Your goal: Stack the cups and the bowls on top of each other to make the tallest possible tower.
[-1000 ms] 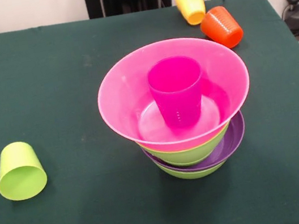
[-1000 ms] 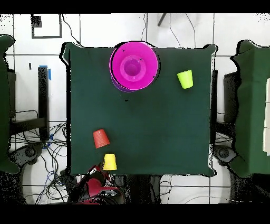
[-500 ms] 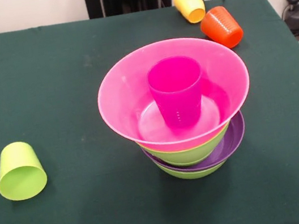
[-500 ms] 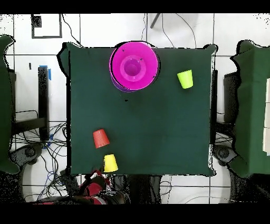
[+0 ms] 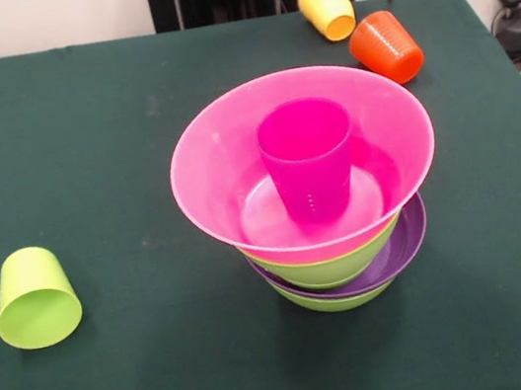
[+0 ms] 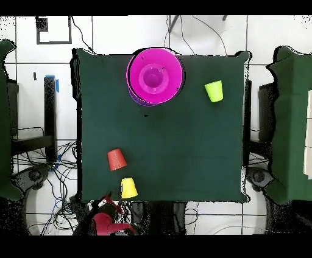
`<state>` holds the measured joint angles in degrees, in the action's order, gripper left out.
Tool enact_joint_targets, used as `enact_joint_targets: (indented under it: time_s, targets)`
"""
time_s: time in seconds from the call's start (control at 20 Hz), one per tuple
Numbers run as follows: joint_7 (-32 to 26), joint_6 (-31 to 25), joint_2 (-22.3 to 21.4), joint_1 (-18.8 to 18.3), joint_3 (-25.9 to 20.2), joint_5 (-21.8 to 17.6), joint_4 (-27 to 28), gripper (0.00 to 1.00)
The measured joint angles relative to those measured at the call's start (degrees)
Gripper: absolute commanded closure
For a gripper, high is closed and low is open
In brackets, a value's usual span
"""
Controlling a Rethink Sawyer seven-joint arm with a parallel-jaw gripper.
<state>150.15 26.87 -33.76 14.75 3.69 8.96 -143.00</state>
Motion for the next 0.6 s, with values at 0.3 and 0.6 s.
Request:
enact_joint_targets:
  time_s: [0.3,0.6]
  targets:
    - [0.00,-0.51,-2.66,0.53,0.00,0.32,0.00,0.00]
    - [0.00,-0.51,-2.67,0.02,0.00,0.32,0.00,0.00]
